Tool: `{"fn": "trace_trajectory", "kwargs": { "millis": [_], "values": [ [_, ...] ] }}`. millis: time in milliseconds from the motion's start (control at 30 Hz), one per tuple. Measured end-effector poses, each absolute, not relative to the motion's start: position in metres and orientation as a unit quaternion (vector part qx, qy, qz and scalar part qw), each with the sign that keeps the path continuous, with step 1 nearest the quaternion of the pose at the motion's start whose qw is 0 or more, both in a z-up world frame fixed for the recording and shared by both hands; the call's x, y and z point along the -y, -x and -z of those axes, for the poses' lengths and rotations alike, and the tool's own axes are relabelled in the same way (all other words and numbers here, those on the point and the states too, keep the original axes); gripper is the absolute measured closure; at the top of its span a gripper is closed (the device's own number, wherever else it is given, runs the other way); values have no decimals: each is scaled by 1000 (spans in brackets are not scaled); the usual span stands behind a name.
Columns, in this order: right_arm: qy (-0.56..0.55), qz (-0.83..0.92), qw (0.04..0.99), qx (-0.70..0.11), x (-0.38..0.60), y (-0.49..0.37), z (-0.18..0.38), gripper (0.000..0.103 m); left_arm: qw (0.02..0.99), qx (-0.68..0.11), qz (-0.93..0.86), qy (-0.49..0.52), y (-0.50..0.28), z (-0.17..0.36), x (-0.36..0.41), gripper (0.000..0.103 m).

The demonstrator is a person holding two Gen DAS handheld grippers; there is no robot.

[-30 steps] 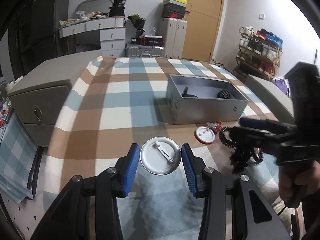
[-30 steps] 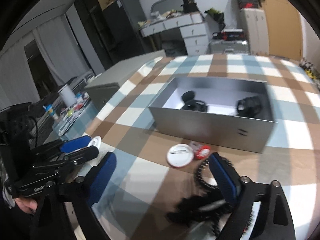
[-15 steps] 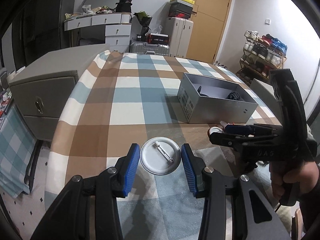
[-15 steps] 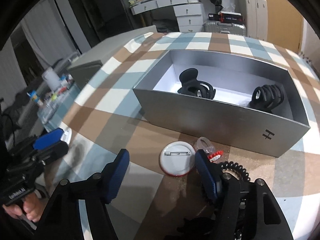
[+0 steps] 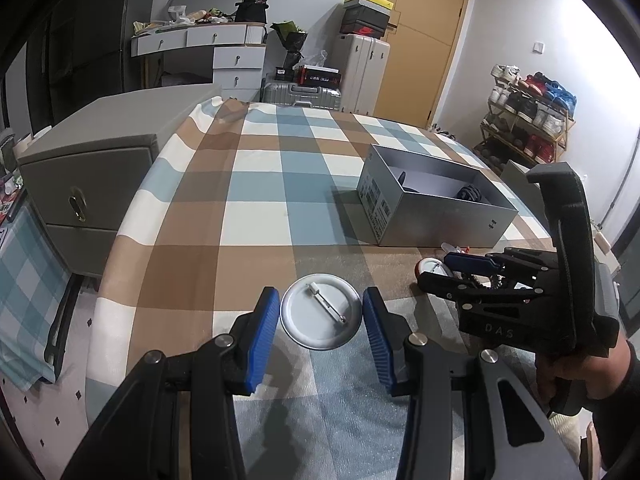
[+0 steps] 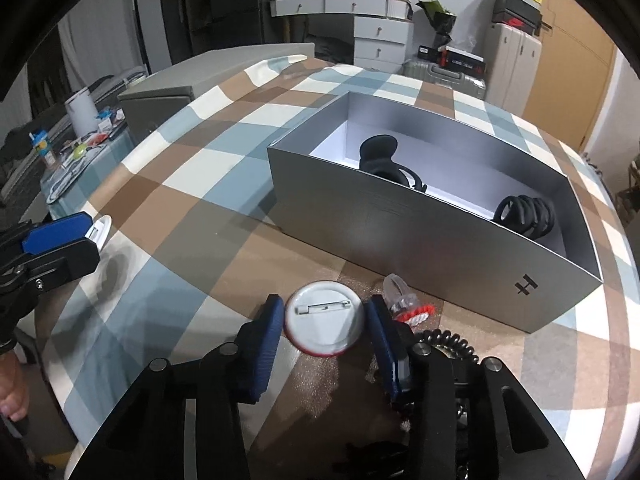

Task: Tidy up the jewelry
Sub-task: 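Grasp the red-rimmed pin badge with the right tool while the left tool holds the white badge, then lower both badges into the silver box and open both tools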

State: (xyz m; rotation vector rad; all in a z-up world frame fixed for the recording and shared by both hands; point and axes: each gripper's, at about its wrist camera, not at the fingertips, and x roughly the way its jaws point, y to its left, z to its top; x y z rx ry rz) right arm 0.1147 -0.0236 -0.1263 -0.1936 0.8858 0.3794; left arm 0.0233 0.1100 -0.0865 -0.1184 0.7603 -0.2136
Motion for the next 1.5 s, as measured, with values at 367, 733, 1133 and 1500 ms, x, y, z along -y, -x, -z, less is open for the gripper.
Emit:
{"fn": "trace_trajectory", "kwargs": {
  "millis": [367, 733, 1133, 1500],
  "values": [
    [47, -219, 882, -415, 32, -101, 119, 61, 925, -363, 100, 50, -20, 80, -107, 66],
    [-37, -241, 898, -367, 70, -89, 77, 61, 930, -347, 113, 33, -31, 62, -85, 66],
    [-72, -253, 915, -307, 114, -99, 22, 61, 935, -322, 146, 21, -68, 37, -47, 66],
    [-75, -263, 919, -284, 132, -136, 4, 61, 931, -320, 174, 22, -114, 31, -17, 66]
  ]
}}
